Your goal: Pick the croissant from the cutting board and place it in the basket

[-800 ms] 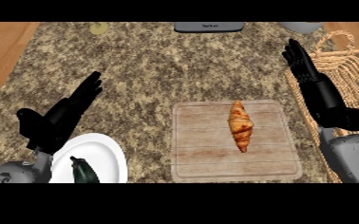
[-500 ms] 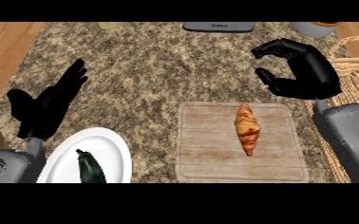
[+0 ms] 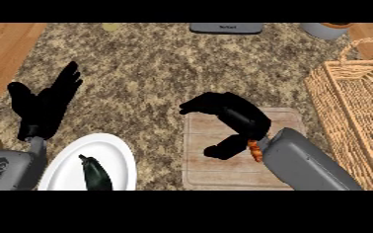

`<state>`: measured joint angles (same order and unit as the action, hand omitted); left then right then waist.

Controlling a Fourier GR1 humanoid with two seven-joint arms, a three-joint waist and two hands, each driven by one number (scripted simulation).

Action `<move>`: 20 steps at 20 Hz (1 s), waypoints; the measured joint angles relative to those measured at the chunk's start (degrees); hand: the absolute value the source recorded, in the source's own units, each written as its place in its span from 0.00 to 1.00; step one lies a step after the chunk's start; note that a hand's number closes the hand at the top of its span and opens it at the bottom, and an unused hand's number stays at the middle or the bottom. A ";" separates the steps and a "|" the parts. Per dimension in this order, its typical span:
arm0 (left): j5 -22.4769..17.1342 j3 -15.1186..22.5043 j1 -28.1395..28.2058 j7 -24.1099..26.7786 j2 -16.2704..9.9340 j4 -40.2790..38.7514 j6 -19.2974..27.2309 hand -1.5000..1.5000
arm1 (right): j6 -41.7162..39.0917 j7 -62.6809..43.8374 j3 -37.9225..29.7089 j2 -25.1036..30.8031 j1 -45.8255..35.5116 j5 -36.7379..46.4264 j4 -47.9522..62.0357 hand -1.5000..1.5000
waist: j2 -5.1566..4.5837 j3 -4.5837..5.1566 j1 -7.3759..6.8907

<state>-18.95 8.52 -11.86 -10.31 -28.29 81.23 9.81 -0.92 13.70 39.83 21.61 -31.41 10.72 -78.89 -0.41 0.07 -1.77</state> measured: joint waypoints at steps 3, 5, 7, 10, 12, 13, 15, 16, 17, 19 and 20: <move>0.34 -0.63 0.19 0.95 0.86 -1.68 0.00 0.50 | 1.88 -9.41 2.82 -5.78 -2.31 4.95 -0.31 0.00 | 0.27 0.01 0.83; 0.32 -1.10 0.83 0.91 0.57 -1.35 -0.24 0.50 | 0.72 -17.08 3.63 -8.26 -4.48 6.65 -0.32 0.00 | 0.47 0.02 0.96; 0.30 -1.35 1.01 1.06 0.46 -1.66 -0.57 0.50 | -2.60 -25.18 3.92 -9.47 -8.69 7.83 -0.39 0.00 | 0.68 0.08 1.08; 0.27 -1.98 0.19 0.79 0.18 -2.67 -0.70 0.50 | -7.89 -35.43 4.78 -9.10 -15.19 10.93 0.13 0.00 | 0.97 0.16 1.59; 0.39 -1.97 0.46 1.07 0.28 -2.88 -0.80 0.50 | -11.45 -41.37 5.34 -7.86 -19.84 13.82 0.95 0.00 | 1.19 0.22 1.60; 0.42 -1.90 0.72 1.27 0.50 -2.90 -0.81 0.50 | -13.35 -44.40 5.47 -7.54 -22.06 14.97 1.42 0.00 | 1.24 0.22 1.58; 0.30 -2.34 0.43 1.62 0.27 -3.68 -1.40 0.50 | -17.54 -50.32 4.54 -7.92 -26.67 15.86 2.28 0.00 | 1.13 0.20 1.69; 0.23 -2.51 -0.05 1.12 0.15 -3.46 -1.41 0.50 | -19.99 -52.81 3.61 -7.99 -28.77 15.63 2.73 0.00 | 1.10 0.17 1.70; 0.17 -2.60 -0.29 1.01 0.29 -3.68 -1.52 0.50 | -22.78 -55.30 2.46 -8.40 -30.85 14.85 2.99 0.00 | 1.05 0.14 1.76; 0.35 -2.57 0.06 1.12 0.52 -3.55 -1.60 0.50 | -28.69 -59.13 -0.08 -8.73 -34.30 12.43 3.97 0.00 | 0.98 0.10 1.69; 0.46 -2.53 -0.05 1.08 0.68 -3.59 -1.61 0.50 | -31.45 -60.15 -1.19 -8.76 -35.38 10.85 4.77 0.00 | 0.93 0.09 1.72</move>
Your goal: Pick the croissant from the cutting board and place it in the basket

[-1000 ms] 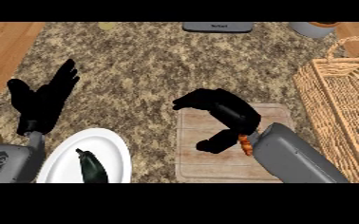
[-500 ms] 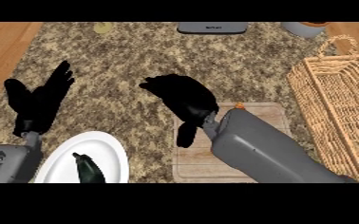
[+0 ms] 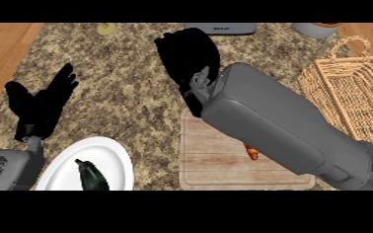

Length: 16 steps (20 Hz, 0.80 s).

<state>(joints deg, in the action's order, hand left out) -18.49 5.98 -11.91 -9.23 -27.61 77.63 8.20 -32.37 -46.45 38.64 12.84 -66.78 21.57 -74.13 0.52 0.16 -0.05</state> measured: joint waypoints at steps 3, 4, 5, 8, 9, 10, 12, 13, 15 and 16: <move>0.24 -0.15 0.41 -0.11 0.40 0.50 0.32 0.50 | -6.55 -1.59 -3.69 0.52 -1.58 -5.37 1.21 0.00 | -0.02 -0.05 0.20; 0.18 -0.39 0.71 -0.12 0.41 0.73 0.30 0.50 | -8.12 -1.83 -4.82 0.63 -1.91 -6.88 1.77 0.00 | -0.03 -0.06 0.18; 0.27 -0.46 1.01 0.15 0.51 0.65 0.12 0.50 | -9.67 -2.15 -6.00 0.87 -2.42 -8.34 1.98 0.00 | -0.05 -0.07 0.24; 0.24 -1.38 1.07 0.21 0.17 0.22 -0.46 0.50 | -12.86 -3.51 -8.98 1.79 -1.84 -12.87 0.10 0.00 | 0.02 -0.09 0.68; 0.27 -1.50 1.68 0.32 0.23 0.67 -0.56 0.50 | -13.38 -3.88 -9.94 2.22 -1.14 -14.25 -0.71 0.00 | 0.04 -0.10 0.70; 0.45 -1.51 1.86 0.20 0.29 0.91 -0.52 0.50 | -14.28 -3.83 -11.06 3.23 -0.54 -15.81 -1.56 0.00 | 0.04 -0.11 0.79; 0.72 -1.51 2.61 -0.45 0.30 2.34 -0.40 0.50 | -14.92 -4.60 -13.07 4.85 1.20 -18.61 -4.33 0.00 | 0.11 -0.13 0.91; 1.06 -1.48 1.93 -1.00 0.62 2.24 -0.06 0.50 | -15.02 -5.04 -13.95 5.35 1.76 -19.62 -5.67 0.00 | 0.06 -0.14 0.97; 1.24 -1.93 1.45 -0.93 0.68 1.78 -0.56 0.50 | -15.41 -4.95 -14.99 7.58 5.00 -20.10 -10.24 0.00 | -0.02 -0.15 1.07; 1.17 -2.25 1.11 -1.08 0.56 1.42 -1.00 0.50 | -15.61 -4.68 -16.01 8.86 6.55 -20.39 -12.25 0.00 | -0.06 -0.15 1.10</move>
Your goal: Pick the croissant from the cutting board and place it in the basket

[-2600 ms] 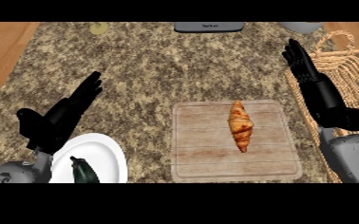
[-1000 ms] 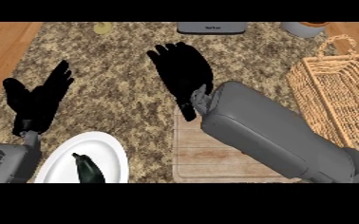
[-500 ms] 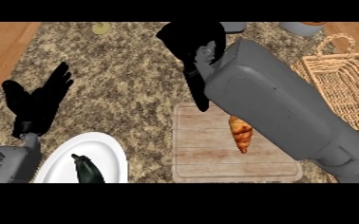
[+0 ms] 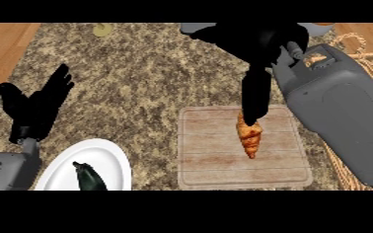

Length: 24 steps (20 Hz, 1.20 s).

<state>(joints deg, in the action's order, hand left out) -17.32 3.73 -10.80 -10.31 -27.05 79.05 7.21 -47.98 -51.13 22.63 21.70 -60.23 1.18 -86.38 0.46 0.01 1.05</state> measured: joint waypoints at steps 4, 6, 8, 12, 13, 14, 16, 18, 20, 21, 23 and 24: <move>0.72 -0.51 0.18 0.49 1.13 -0.11 -0.13 0.50 | 0.01 0.41 -1.10 2.32 8.04 0.69 -7.74 0.00 | -0.14 -0.01 -0.24; 0.88 -0.96 -0.11 -0.23 1.04 0.12 -0.41 0.50 | -0.28 1.58 -0.75 3.39 12.58 3.07 -10.88 0.00 | -0.22 -0.02 -0.38; 1.59 -0.74 0.72 -0.48 1.74 1.44 -0.21 0.50 | -0.06 3.26 -0.95 3.51 15.89 6.44 -12.59 0.00 | -0.31 -0.04 -0.69; 1.96 -1.77 -0.20 0.35 2.08 -0.46 -1.83 0.50 | 3.28 10.06 0.04 3.55 22.73 14.55 -14.64 0.00 | -0.48 -0.04 -0.90; 2.45 -1.48 -0.29 0.13 2.71 -0.15 -1.43 0.50 | 4.62 12.09 0.54 3.35 23.91 16.87 -14.12 0.00 | -0.50 -0.05 -1.00; 2.68 -1.57 -0.39 0.11 2.96 -0.14 -1.47 0.50 | 5.97 14.64 0.71 3.65 25.36 18.92 -13.65 0.00 | -0.52 -0.04 -1.06; 3.05 -1.53 -0.80 -0.26 3.49 0.06 -1.44 0.50 | 9.67 19.66 1.69 3.08 27.22 22.97 -10.54 0.00 | -0.59 -0.06 -1.28; 3.32 -1.94 -1.22 -0.10 3.51 -0.65 -1.86 0.50 | 13.55 23.11 2.08 1.92 29.58 25.49 -8.92 0.00 | -0.62 -0.06 -1.26; 3.46 -2.38 -1.50 -0.19 3.61 -0.64 -2.39 0.50 | 16.44 26.51 2.07 0.60 30.49 27.77 -5.53 0.00 | -0.61 -0.05 -1.35; 3.75 -2.26 -0.62 -0.35 3.74 0.35 -2.38 0.50 | 17.84 27.93 2.33 -0.15 30.37 29.35 -3.08 0.00 | -0.60 -0.05 -1.50; 4.28 -2.45 -0.37 -0.94 4.14 0.84 -2.34 0.50 | 19.48 30.09 3.35 -0.72 31.83 32.27 -0.70 0.00 | -0.57 -0.04 -1.45; 4.76 -2.40 -0.27 -1.00 4.61 0.87 -1.94 0.50 | 20.44 31.75 3.52 -0.56 32.38 33.57 1.08 0.00 | -0.57 -0.04 -1.45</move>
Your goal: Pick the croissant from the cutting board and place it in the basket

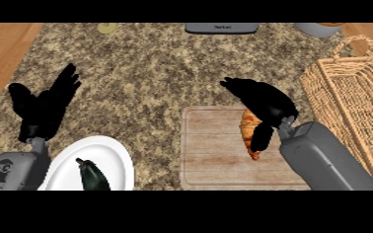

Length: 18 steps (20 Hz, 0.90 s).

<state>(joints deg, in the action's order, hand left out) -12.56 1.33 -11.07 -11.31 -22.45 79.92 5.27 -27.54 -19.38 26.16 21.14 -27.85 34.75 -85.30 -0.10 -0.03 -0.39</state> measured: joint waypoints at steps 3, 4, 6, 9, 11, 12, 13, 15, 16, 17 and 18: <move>0.35 -1.09 -0.14 0.29 0.24 -0.74 -0.99 0.50 | -0.09 0.50 0.54 -1.16 1.12 2.99 2.06 0.00 | 0.03 0.01 0.13; 0.48 -1.42 -0.38 -0.70 0.00 -0.12 -1.12 0.50 | -0.39 0.83 0.38 -1.46 1.20 3.66 2.96 0.00 | 0.05 0.02 0.14; 0.94 -1.97 -0.52 -1.07 0.28 0.17 -1.36 0.50 | -1.41 1.35 0.14 -1.55 1.57 5.21 3.64 0.00 | 0.07 0.02 0.18; 1.26 -3.02 -1.16 -1.73 0.33 0.09 -2.47 0.50 | -2.05 3.47 -0.41 -1.18 2.98 7.41 4.51 0.00 | 0.08 0.02 0.26; 2.00 -3.05 -0.86 -2.13 1.08 0.87 -2.48 0.50 | -2.02 4.48 -0.49 -1.99 3.10 9.28 5.77 0.00 | 0.10 0.03 0.23; 2.07 -3.70 -0.88 -1.29 1.09 0.05 -3.17 0.50 | -1.99 5.46 -1.13 -1.98 3.15 9.86 6.23 0.00 | 0.09 0.01 0.25; 2.65 -3.74 -0.92 -1.38 1.61 0.00 -2.86 0.50 | -1.99 6.77 -1.76 -1.64 3.38 10.41 6.53 0.00 | 0.09 0.02 0.26; 3.45 -4.07 -0.79 -1.49 2.19 0.13 -2.87 0.50 | -3.21 7.66 -3.37 -2.18 2.53 10.87 6.99 0.00 | 0.10 0.02 0.26; 3.64 -4.55 -1.22 -1.12 2.31 -0.61 -3.36 0.50 | -3.61 8.13 -3.88 -2.33 2.99 11.32 6.59 0.00 | 0.10 0.03 0.29; 3.72 -4.95 -0.95 -0.80 2.46 -0.82 -3.91 0.50 | -3.94 8.28 -4.33 -2.89 3.16 11.83 6.60 0.00 | 0.10 0.03 0.30; 3.92 -4.89 -0.60 -1.64 2.78 0.34 -3.73 0.50 | -4.88 8.53 -4.68 -3.17 3.28 11.78 6.32 0.00 | 0.11 0.03 0.28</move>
<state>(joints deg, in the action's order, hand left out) -8.64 -3.56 -11.67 -12.94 -19.67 80.26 1.54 -32.41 -10.85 21.48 17.97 -24.57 46.53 -78.98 0.01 0.00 -0.11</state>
